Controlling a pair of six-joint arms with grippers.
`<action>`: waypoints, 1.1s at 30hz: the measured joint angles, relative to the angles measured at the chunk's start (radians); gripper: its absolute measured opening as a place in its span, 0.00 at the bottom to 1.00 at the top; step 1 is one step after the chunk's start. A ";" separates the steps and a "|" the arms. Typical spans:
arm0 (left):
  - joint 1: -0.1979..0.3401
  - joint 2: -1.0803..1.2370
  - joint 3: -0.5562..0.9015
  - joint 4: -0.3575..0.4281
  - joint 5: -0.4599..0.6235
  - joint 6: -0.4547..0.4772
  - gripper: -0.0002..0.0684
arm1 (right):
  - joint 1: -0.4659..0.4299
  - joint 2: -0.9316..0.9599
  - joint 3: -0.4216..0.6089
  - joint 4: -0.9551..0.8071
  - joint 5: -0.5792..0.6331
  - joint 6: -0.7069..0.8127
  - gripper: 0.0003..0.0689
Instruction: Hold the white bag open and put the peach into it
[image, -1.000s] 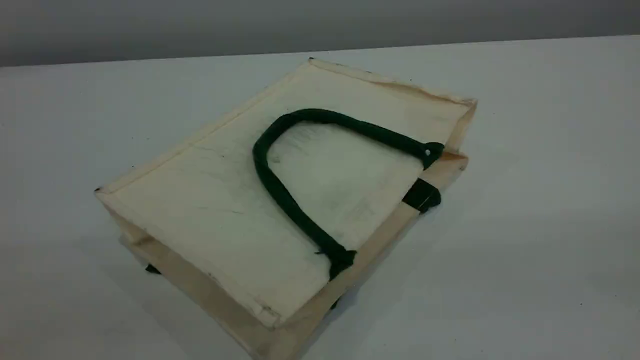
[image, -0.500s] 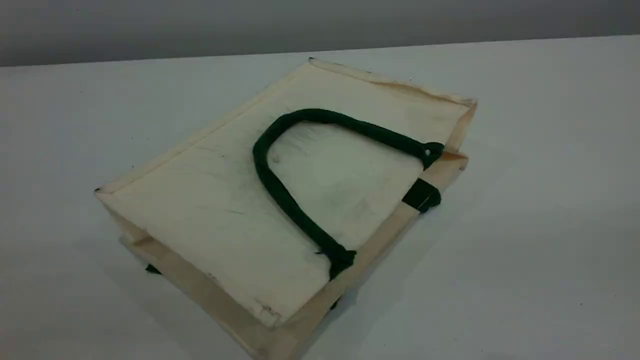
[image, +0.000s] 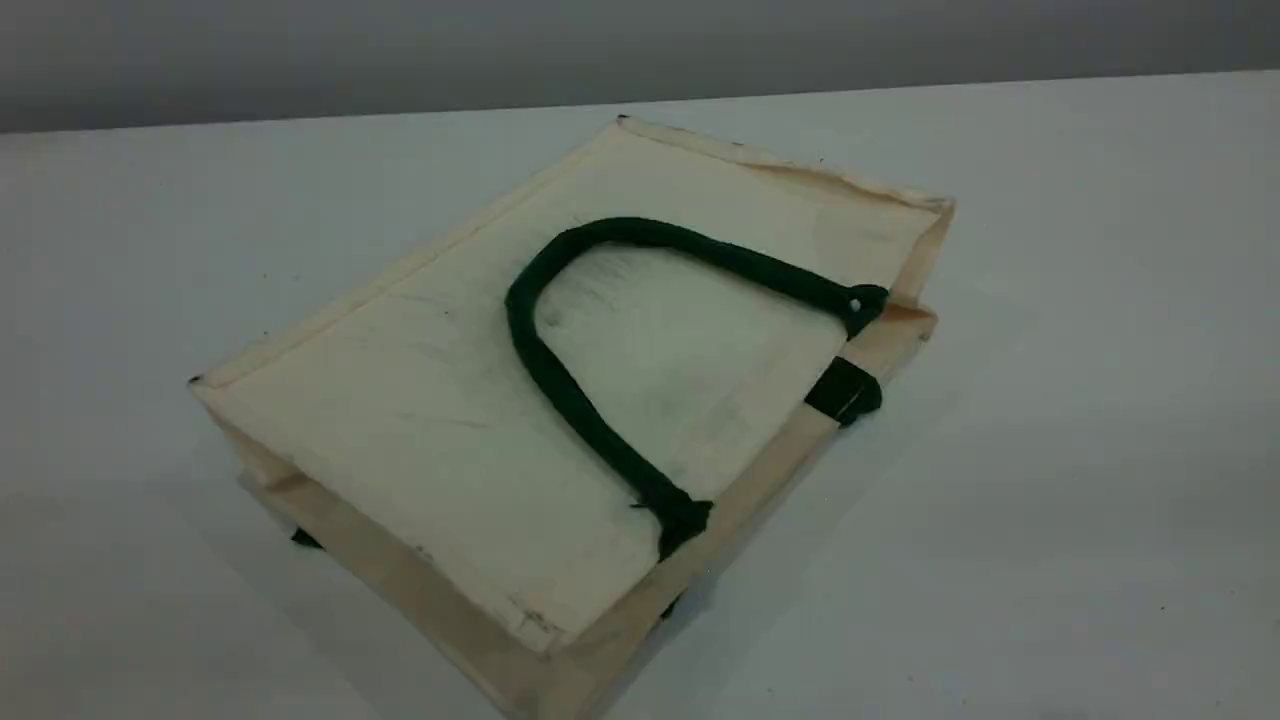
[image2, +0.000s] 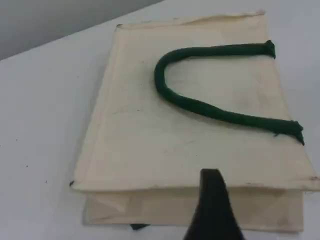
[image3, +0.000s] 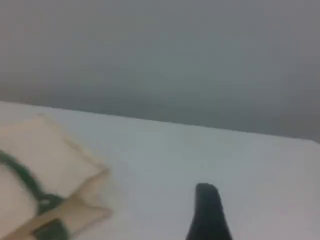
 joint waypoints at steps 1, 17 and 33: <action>0.000 0.000 0.000 0.000 0.000 0.000 0.68 | -0.028 0.000 0.000 0.000 0.000 0.000 0.63; 0.000 0.000 0.000 -0.001 0.000 0.000 0.68 | -0.266 0.000 0.000 0.002 0.098 0.000 0.63; 0.000 0.000 0.000 -0.001 0.000 0.000 0.68 | -0.265 0.000 0.000 0.002 0.099 -0.005 0.63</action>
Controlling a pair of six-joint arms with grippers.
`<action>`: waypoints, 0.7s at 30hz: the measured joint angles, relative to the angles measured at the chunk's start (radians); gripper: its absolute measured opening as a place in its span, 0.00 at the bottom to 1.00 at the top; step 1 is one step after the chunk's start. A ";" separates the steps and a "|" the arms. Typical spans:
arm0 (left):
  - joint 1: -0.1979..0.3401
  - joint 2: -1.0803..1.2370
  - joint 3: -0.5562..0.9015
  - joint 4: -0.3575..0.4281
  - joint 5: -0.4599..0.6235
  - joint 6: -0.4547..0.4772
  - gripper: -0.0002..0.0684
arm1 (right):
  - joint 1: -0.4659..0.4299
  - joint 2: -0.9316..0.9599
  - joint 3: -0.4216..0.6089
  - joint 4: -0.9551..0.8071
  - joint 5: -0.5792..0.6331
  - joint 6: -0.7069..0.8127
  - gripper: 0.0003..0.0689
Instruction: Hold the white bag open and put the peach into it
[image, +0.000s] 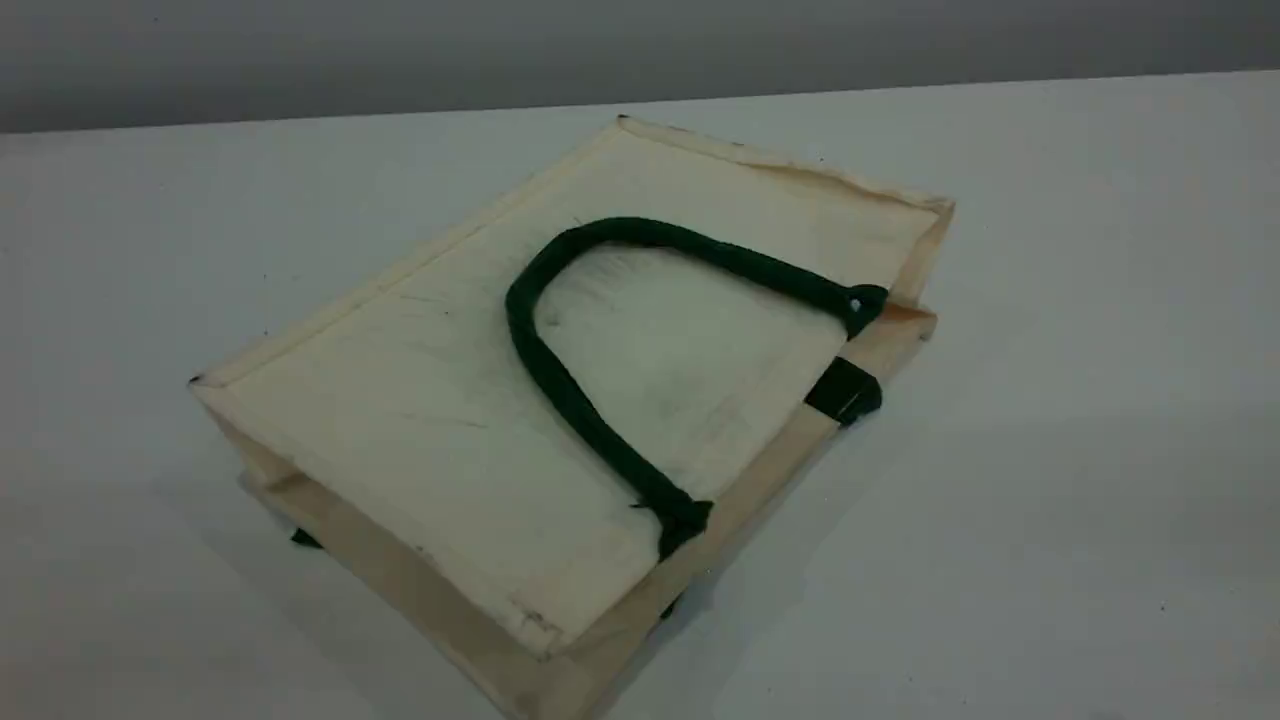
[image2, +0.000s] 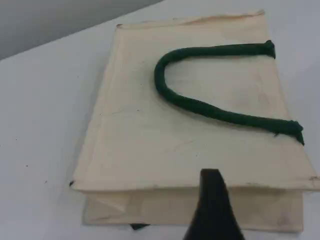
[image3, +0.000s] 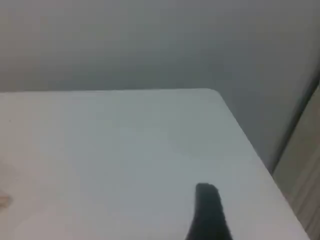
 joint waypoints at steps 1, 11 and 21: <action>0.000 0.000 0.000 0.000 0.000 0.000 0.68 | 0.000 0.000 0.000 0.000 0.000 0.001 0.63; 0.000 0.000 0.000 0.038 0.001 0.000 0.68 | 0.000 0.000 0.000 0.000 0.000 0.004 0.63; 0.000 0.000 0.000 0.430 -0.040 0.000 0.68 | 0.001 0.000 0.000 0.000 0.000 0.003 0.63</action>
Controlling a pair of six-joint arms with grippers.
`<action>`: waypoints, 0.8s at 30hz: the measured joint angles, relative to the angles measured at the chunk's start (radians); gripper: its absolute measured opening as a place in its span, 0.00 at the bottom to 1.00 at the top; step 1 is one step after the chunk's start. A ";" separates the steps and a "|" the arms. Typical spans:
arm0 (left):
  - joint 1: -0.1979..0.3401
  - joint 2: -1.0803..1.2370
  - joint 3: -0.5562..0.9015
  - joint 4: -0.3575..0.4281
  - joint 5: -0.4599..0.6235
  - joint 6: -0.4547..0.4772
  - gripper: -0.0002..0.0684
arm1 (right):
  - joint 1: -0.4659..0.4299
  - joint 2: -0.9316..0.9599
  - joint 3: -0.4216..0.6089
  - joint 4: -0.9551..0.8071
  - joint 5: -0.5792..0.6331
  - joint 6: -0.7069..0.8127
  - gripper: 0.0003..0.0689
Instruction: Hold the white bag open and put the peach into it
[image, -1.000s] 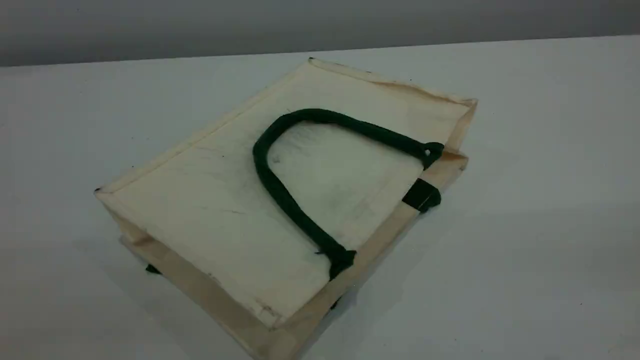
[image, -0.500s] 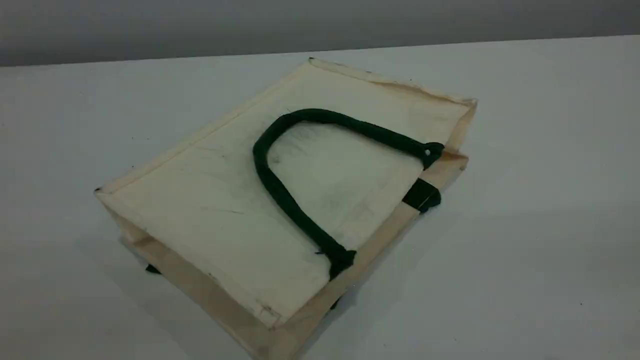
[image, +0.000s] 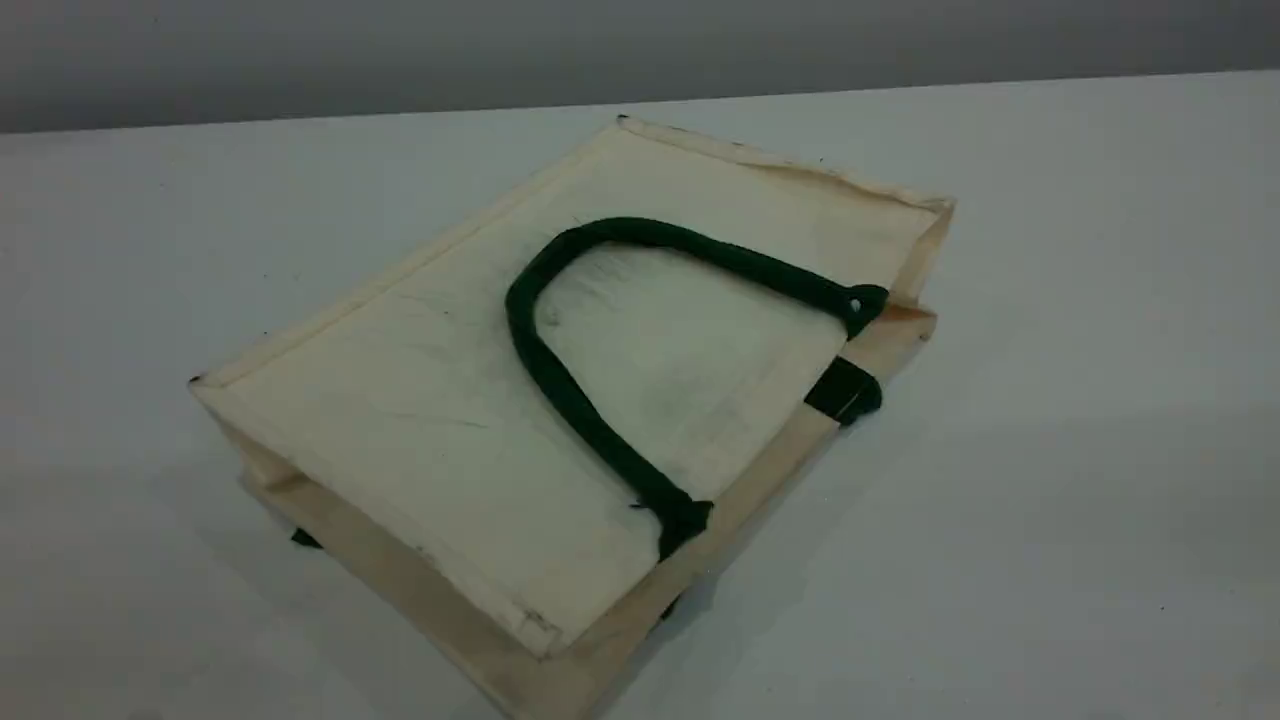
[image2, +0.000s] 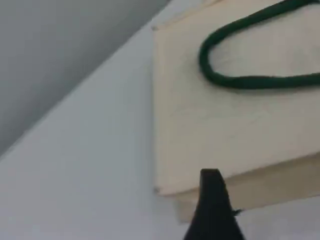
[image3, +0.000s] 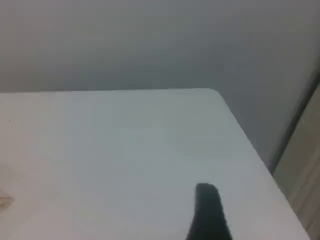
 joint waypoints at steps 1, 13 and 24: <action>0.000 0.000 0.000 0.040 0.000 0.000 0.68 | 0.000 0.000 0.000 0.000 0.000 0.000 0.63; 0.001 0.000 0.000 0.113 0.002 0.000 0.68 | 0.000 0.000 0.000 0.000 0.000 0.001 0.63; 0.001 0.000 0.000 0.114 0.007 -0.083 0.68 | 0.000 0.000 0.000 0.000 0.000 0.000 0.63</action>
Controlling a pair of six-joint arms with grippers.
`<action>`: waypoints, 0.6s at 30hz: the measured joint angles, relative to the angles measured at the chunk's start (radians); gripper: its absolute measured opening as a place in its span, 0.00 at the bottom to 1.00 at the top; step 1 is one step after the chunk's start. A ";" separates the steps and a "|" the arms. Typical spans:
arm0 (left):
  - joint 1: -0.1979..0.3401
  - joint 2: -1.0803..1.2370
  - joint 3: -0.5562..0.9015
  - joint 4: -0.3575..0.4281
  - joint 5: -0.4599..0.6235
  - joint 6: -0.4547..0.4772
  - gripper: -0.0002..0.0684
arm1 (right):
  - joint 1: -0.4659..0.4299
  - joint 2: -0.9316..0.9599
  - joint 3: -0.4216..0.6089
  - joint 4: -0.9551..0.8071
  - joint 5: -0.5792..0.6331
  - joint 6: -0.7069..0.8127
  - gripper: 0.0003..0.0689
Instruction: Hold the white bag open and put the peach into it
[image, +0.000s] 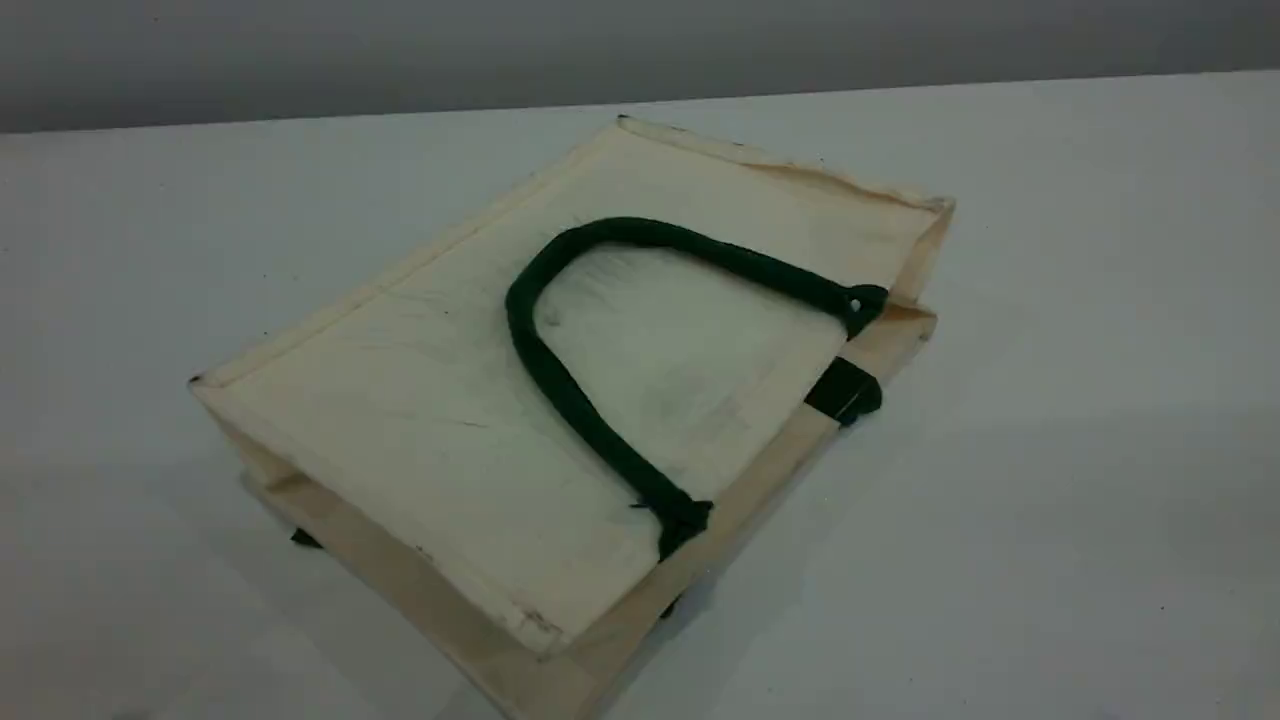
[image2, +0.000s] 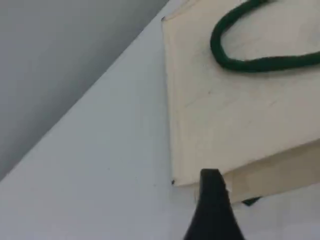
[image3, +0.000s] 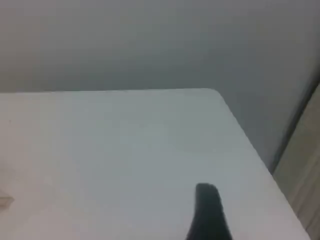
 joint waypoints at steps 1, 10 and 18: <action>0.000 0.000 0.000 0.010 0.000 -0.035 0.68 | 0.000 0.000 0.000 0.000 0.000 0.000 0.63; 0.001 0.000 0.000 0.229 -0.008 -0.596 0.68 | 0.000 0.000 0.000 0.000 0.000 -0.001 0.63; 0.001 0.000 0.000 0.147 -0.021 -0.749 0.68 | 0.000 0.000 0.000 0.000 0.000 0.001 0.63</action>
